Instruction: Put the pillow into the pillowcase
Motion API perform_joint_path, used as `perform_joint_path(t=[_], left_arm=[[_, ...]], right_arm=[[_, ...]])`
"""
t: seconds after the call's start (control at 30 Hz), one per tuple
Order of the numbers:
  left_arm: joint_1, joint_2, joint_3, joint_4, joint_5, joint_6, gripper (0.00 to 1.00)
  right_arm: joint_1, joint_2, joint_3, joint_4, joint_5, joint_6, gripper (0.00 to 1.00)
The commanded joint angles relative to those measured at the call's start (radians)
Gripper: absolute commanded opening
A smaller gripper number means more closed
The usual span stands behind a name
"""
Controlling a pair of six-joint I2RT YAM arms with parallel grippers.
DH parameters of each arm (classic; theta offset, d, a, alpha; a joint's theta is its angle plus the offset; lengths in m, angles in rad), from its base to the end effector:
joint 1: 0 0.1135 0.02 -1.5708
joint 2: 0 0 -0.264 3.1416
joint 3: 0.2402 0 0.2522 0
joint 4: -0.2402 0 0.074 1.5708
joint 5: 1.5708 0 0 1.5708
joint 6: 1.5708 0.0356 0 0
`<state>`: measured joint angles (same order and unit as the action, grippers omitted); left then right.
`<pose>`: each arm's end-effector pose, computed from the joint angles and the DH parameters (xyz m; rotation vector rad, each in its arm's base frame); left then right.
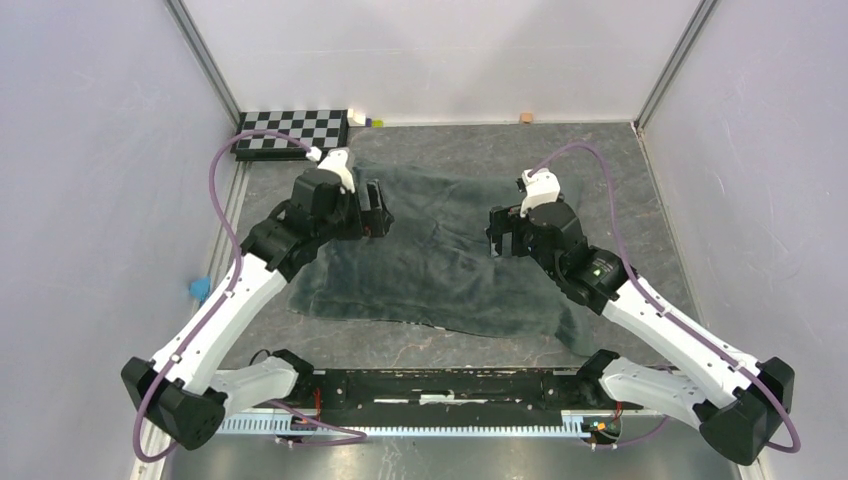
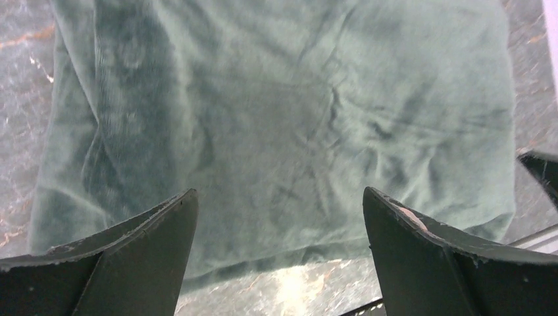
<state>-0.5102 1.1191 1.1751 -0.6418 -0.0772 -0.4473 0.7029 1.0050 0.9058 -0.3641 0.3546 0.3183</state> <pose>0.2084 -0.1135 0.3641 0.0235 2.1922 -0.4667 0.1791 0.1355 0.3238 -0.1650 2.0085 0.2921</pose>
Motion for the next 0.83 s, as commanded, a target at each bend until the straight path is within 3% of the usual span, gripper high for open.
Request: perform_joint_path(t=[0.0, 0.8], left_arm=[[0.002, -0.104, -0.076, 0.061, -0.004, 0.072, 1.00], [0.004, -0.137, -0.199, 0.129, -0.044, 0.033, 1.00]], right_arm=[[-0.001, -0.034, -0.050, 0.069, -0.013, 0.017, 0.98], [-0.001, -0.033, -0.097, 0.057, -0.006, 0.044, 0.98]])
